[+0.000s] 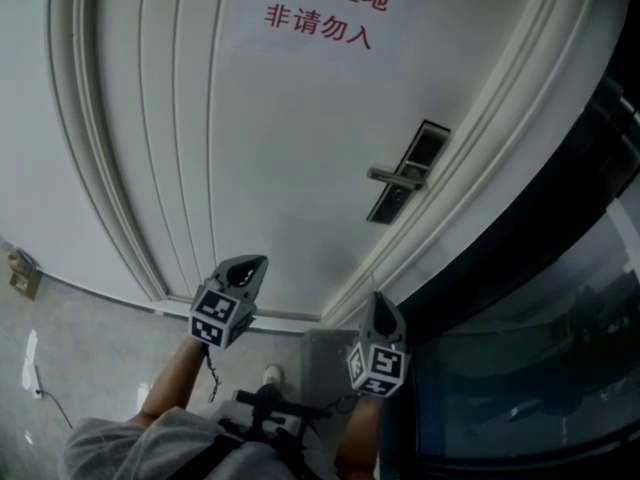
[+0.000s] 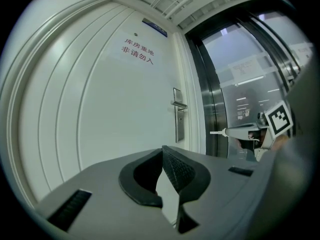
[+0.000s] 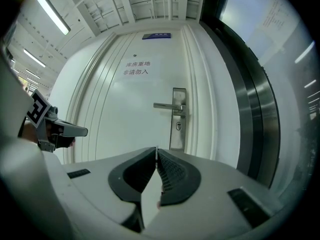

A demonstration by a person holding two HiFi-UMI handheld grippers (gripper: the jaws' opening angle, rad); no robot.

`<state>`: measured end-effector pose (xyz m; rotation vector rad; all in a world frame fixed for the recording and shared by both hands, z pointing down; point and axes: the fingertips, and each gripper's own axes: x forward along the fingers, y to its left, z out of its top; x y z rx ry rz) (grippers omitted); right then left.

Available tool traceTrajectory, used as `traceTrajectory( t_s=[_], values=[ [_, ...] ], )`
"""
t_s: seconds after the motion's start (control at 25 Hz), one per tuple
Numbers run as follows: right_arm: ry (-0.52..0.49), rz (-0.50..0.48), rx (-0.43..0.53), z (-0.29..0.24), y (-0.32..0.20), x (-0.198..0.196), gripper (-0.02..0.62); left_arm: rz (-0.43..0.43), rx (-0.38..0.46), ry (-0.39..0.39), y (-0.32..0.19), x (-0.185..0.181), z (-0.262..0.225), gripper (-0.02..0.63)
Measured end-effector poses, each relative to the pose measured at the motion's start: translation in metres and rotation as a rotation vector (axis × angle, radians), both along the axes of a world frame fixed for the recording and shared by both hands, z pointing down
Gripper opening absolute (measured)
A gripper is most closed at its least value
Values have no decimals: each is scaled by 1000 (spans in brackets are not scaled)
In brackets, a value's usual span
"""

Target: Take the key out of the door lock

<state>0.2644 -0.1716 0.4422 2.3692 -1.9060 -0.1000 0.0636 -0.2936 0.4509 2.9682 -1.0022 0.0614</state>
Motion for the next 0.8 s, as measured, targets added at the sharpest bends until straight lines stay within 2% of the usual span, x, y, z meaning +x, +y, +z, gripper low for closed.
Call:
traceTrajectory(
  t_s=[0.24, 0.8],
  values=[
    [26, -15, -1, -1, -4, -1, 21, -2, -2, -2, -1, 5, 0, 8],
    [12, -44, -5, 1, -5, 5, 21, -8, -8, -11, 1, 17, 2, 8]
  ],
)
